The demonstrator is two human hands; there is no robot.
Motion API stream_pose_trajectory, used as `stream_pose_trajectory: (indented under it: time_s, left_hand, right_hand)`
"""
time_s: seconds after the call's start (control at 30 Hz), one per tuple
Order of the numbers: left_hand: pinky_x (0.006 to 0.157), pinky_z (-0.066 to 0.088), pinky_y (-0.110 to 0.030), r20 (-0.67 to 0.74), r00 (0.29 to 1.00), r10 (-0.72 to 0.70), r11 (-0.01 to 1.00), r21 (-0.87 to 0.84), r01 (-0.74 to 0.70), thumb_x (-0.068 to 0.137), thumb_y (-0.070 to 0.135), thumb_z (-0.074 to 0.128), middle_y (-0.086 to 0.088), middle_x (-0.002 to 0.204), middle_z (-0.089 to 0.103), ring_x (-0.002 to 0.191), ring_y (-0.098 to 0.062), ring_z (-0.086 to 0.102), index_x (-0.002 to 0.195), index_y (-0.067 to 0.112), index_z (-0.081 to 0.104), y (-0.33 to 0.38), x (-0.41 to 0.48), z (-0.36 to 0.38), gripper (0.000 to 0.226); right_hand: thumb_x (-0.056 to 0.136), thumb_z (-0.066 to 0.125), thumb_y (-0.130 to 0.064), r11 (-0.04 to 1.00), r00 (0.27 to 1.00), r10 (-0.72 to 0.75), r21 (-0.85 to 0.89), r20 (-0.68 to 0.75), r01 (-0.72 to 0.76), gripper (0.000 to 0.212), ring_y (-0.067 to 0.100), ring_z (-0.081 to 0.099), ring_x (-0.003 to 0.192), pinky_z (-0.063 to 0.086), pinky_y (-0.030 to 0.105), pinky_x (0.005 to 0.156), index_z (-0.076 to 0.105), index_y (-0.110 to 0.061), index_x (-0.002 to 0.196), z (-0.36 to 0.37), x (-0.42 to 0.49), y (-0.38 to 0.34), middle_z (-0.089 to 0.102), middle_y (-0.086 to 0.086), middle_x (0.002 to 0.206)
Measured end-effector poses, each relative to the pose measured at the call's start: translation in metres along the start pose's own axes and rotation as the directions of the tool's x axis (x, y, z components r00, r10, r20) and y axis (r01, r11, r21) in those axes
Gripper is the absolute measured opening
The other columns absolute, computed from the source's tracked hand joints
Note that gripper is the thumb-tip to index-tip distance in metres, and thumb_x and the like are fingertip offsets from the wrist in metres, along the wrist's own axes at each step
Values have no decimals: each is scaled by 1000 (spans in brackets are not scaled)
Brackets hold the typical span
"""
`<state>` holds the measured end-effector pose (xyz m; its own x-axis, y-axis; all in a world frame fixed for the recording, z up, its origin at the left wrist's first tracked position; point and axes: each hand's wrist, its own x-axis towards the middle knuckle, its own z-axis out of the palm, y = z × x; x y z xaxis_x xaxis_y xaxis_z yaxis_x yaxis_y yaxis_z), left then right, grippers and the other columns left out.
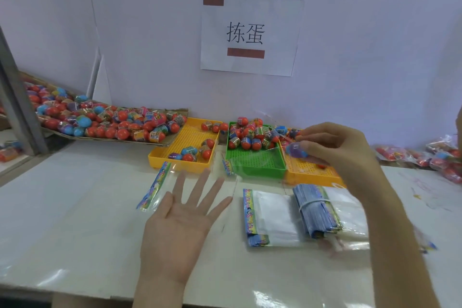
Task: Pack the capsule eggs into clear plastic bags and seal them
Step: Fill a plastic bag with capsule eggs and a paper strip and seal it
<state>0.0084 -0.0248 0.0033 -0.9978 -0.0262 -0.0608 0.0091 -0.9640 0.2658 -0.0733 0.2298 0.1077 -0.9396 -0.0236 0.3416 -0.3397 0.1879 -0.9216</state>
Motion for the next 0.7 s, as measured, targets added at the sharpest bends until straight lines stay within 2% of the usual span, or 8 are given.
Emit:
stream_pose_trajectory:
  time_s: [0.1, 0.2, 0.3, 0.5, 0.6, 0.7]
  left_hand:
    - [98, 39, -72, 66, 998, 12, 1000, -1, -12, 110, 37, 23, -21, 141, 59, 126, -48, 58, 146, 28, 51, -9, 3, 11, 47]
    - [102, 38, -74, 103, 994, 17, 1000, 7, -18, 109, 38, 25, -20, 143, 58, 131, -47, 54, 145, 27, 54, -19, -1, 16, 47]
    - [109, 31, -75, 154, 987, 46, 998, 31, -51, 108, 38, 29, -21, 146, 54, 132, -49, 52, 145, 26, 52, -24, -7, 15, 46]
    - [115, 28, -62, 184, 978, 100, 987, 105, -121, 107, 43, 31, -16, 147, 55, 134, -43, 52, 154, 23, 39, -25, -17, 20, 52]
    - [113, 33, -52, 169, 976, 134, 970, 181, -165, 101, 35, 40, -12, 143, 60, 132, -37, 56, 148, 18, 50, -24, -21, 26, 50]
    - [107, 40, -47, 143, 977, 159, 947, 258, -192, 98, 28, 45, -16, 137, 63, 125, -33, 61, 140, 15, 60, -23, -21, 30, 46]
  right_hand:
    - [77, 85, -8, 988, 997, -56, 148, 45, 49, 19, 16, 76, 86, 59, 22, 70, 77, -14, 93, 39, -39, -10, 78, 4, 91]
    - [78, 80, 1, 954, 999, -23, 300, 32, 12, 22, 19, 75, 92, 57, 22, 75, 77, -18, 88, 68, -65, 0, 77, 4, 92]
    - [81, 77, 5, 955, 997, 33, 291, 73, -53, 26, 19, 74, 95, 58, 24, 80, 76, -21, 86, 83, -77, 12, 77, 4, 94]
    - [85, 73, 3, 973, 986, 44, 217, 158, -78, 25, 15, 74, 97, 58, 23, 81, 75, -22, 88, 86, -81, 15, 77, -1, 97]
    - [86, 70, 6, 976, 981, 37, 206, 191, -77, 24, 15, 74, 95, 58, 23, 78, 74, -17, 90, 90, -83, 14, 77, 0, 96]
    - [86, 68, 10, 968, 977, 22, 242, 210, -73, 26, 17, 75, 93, 58, 25, 78, 74, -15, 89, 95, -86, 13, 77, 2, 95]
